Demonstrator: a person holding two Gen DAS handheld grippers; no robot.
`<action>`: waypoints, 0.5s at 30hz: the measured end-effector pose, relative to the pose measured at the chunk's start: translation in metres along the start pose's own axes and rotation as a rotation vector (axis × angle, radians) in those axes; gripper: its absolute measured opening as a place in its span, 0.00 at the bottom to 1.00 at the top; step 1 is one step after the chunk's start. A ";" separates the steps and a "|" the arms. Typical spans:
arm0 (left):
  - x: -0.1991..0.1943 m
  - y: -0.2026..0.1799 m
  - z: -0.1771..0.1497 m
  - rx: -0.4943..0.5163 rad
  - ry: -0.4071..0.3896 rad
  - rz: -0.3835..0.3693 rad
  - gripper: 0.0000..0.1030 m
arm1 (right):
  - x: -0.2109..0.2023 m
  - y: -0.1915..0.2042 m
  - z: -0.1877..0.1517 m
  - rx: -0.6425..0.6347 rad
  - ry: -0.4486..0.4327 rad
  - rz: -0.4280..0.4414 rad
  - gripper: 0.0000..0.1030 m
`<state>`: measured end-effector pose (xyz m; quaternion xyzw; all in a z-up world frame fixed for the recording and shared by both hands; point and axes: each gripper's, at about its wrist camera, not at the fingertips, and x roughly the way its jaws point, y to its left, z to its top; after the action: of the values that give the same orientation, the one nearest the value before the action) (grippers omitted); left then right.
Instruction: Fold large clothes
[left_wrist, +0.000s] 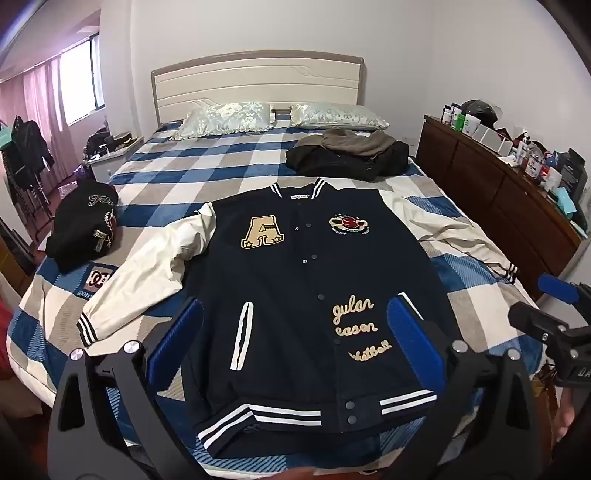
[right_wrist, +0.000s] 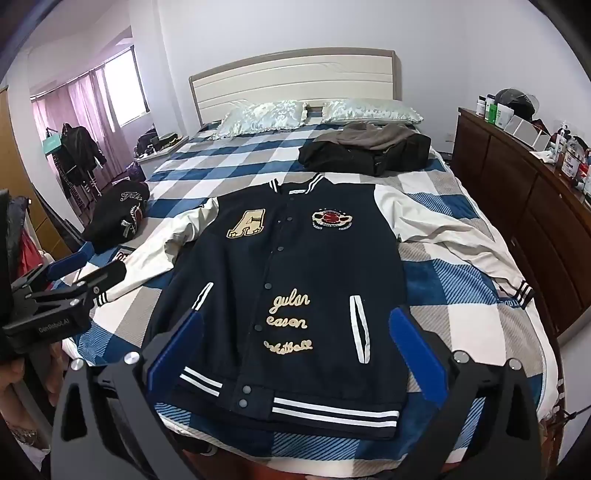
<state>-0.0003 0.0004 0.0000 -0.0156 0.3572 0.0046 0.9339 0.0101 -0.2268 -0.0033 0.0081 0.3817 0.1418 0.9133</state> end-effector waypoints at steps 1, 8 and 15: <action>0.000 0.000 0.000 0.001 0.000 0.000 0.95 | 0.000 0.000 0.000 0.002 0.001 0.002 0.96; 0.001 -0.001 -0.001 0.011 0.005 0.011 0.95 | -0.001 0.001 -0.001 -0.004 -0.003 -0.005 0.96; 0.001 0.004 0.000 0.003 0.002 0.018 0.95 | 0.002 0.001 0.001 0.008 0.010 0.008 0.96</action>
<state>-0.0001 0.0041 -0.0007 -0.0112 0.3584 0.0123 0.9334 0.0119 -0.2254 -0.0045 0.0124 0.3868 0.1441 0.9108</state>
